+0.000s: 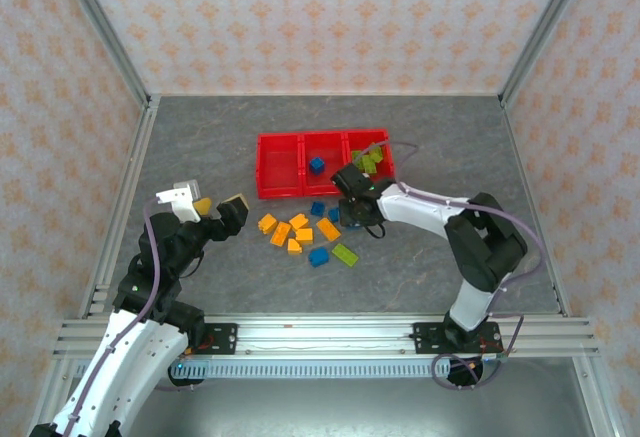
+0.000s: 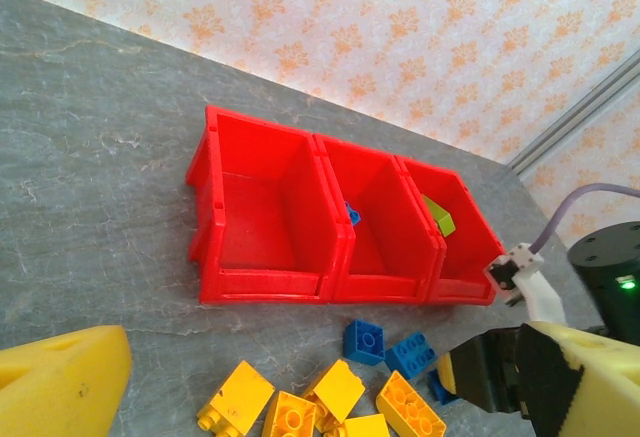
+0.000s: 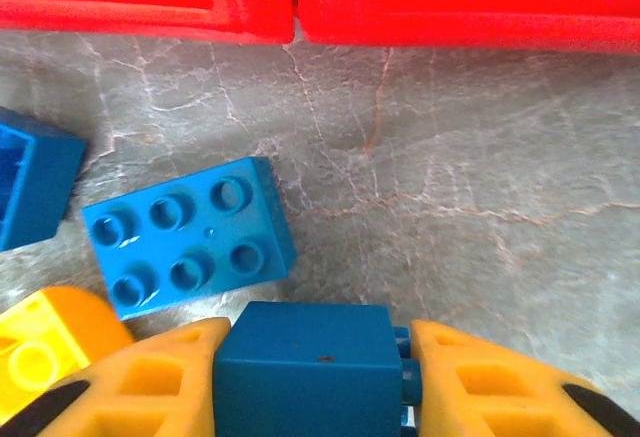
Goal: Sort the legos into containers by color
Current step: Pick up the lego from the center of the table, then place the lego in the container.
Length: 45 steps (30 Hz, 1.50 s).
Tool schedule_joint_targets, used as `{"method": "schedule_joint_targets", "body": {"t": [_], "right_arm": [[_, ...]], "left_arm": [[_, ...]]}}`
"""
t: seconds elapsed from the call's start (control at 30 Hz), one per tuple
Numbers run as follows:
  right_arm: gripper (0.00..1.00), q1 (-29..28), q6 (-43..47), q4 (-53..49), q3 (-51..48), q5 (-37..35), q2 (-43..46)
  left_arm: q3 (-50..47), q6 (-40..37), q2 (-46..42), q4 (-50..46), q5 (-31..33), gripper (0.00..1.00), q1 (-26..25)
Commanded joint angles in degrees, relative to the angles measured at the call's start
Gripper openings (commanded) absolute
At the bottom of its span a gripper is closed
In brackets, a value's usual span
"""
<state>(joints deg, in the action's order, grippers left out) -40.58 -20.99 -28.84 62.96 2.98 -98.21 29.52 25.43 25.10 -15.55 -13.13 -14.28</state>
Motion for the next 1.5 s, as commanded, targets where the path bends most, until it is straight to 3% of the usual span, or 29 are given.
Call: {"method": "schedule_joint_targets", "body": {"t": [0.0,0.17,0.37,0.6,0.73,1.07,1.27,1.47], "right_arm": [[0.35,-0.6,-0.1,-3.3,5.5,-3.3,6.0],[0.38,-0.3,1.5,-1.3,13.5,-3.7,6.0],[0.38,0.9,4.9,-6.0,30.5,-0.3,-8.9],[0.38,1.7,6.6,-12.5,42.8,-3.7,-20.1],[0.44,2.1,6.2,-11.0,40.8,-3.2,-20.1],[0.78,2.2,5.0,-8.7,36.4,1.7,-14.6],[0.79,1.1,4.2,-7.4,28.0,3.2,-6.0],[0.79,-0.4,6.7,-5.3,12.6,12.0,6.8]], "left_arm": [[-0.3,-0.8,-0.6,1.9,-0.9,0.99,-0.4],[-0.4,-0.8,-0.6,2.0,-1.1,0.99,-0.4],[-0.3,-0.9,-0.6,1.8,-1.0,0.99,-0.4],[-0.5,-0.8,-2.5,1.8,-0.4,0.99,-0.4],[-0.5,-0.8,-2.1,1.9,-0.5,0.99,-0.4],[-0.3,-1.0,-1.4,1.8,-0.9,0.99,-0.4],[-0.3,-1.0,-1.3,1.8,-1.1,0.99,-0.4],[-0.4,-1.0,-1.0,1.8,-0.8,0.99,-0.4]]}}
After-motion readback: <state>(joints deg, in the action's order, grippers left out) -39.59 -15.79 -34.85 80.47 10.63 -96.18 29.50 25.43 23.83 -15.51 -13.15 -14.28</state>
